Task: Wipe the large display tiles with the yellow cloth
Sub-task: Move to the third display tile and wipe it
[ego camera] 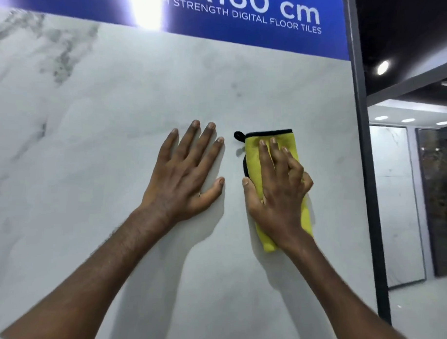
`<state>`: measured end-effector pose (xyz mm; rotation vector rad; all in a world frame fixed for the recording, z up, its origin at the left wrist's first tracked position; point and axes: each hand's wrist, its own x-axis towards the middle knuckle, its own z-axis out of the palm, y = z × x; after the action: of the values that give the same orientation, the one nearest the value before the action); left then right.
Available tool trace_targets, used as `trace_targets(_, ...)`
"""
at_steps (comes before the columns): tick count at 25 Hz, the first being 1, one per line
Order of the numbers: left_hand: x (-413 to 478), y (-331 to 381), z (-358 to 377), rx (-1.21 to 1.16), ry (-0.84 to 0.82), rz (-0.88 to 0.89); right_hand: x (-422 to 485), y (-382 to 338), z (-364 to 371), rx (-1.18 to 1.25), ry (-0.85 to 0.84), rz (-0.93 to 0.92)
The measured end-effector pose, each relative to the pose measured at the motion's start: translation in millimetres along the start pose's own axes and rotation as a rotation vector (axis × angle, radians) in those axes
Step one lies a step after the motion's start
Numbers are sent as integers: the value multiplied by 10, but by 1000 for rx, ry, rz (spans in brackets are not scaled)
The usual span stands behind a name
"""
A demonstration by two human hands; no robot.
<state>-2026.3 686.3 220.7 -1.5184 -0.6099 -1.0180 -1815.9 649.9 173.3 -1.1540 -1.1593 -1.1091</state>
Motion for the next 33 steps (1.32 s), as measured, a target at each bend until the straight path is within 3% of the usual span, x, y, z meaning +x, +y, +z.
trace_targets(6, 6, 7, 2, -47, -16, 10, 1274, -235, -7, -24, -73, 41)
trace_targets(9, -26, -12, 15, -56, -40, 6, 1381, -258, 55, -22, -49, 31)
trace_targets(12, -1, -12, -55, -69, -72, 0, 633, -149, 18, -32, 0, -15)
trace_targets(15, -170, 32, -217, -244, -61, 62, -578, 5, -66, -51, -20, 24)
trace_targets(19, -1296, 410, -553, -361, -43, -42, -2103, 57, -243, -71, -117, 44)
trace_targets(23, -2070, 709, -463, -234, -193, 75, -1594, 47, -175, -41, -115, -7)
trace_targets(27, -2111, 704, -354, -161, -169, 97, -1119, -1, -111, -36, -42, 24)
trace_targets(33, -2126, 719, -355, -136, -173, 70, -2965, 35, -318, -57, -194, -18)
